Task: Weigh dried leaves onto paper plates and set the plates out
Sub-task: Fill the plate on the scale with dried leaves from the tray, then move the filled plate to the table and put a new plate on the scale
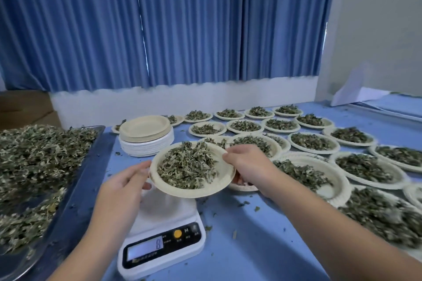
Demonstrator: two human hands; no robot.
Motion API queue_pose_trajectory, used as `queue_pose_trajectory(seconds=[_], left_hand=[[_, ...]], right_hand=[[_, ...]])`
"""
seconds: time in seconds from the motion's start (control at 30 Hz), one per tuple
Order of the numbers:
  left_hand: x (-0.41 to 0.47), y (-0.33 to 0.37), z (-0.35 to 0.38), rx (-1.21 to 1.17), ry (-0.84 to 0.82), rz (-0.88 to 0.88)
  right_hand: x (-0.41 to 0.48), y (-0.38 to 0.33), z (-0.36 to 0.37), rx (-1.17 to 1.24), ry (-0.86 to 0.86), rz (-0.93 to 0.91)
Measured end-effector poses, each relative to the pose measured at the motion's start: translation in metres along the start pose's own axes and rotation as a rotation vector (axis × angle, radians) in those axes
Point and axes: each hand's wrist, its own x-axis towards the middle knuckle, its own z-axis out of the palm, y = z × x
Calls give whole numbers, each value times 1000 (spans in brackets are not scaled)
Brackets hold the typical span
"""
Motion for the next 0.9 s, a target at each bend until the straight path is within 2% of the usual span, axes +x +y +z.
queue_pose_trajectory(seconds=[0.23, 0.37, 0.57, 0.77, 0.9], left_hand=[[-6, 28, 92, -316, -22, -7], [-21, 34, 153, -455, -92, -76], [-34, 0, 175, -54, -239, 67], [-26, -7, 168, 30, -220, 61], [-27, -11, 171, 79, -241, 77]], right_hand=[[-3, -8, -91, -3, 118, 46], [-6, -5, -152, 43, 262, 82], [4, 18, -227, 105, 488, 221], [22, 59, -253, 30, 599, 375], [38, 72, -243, -22, 585, 454]])
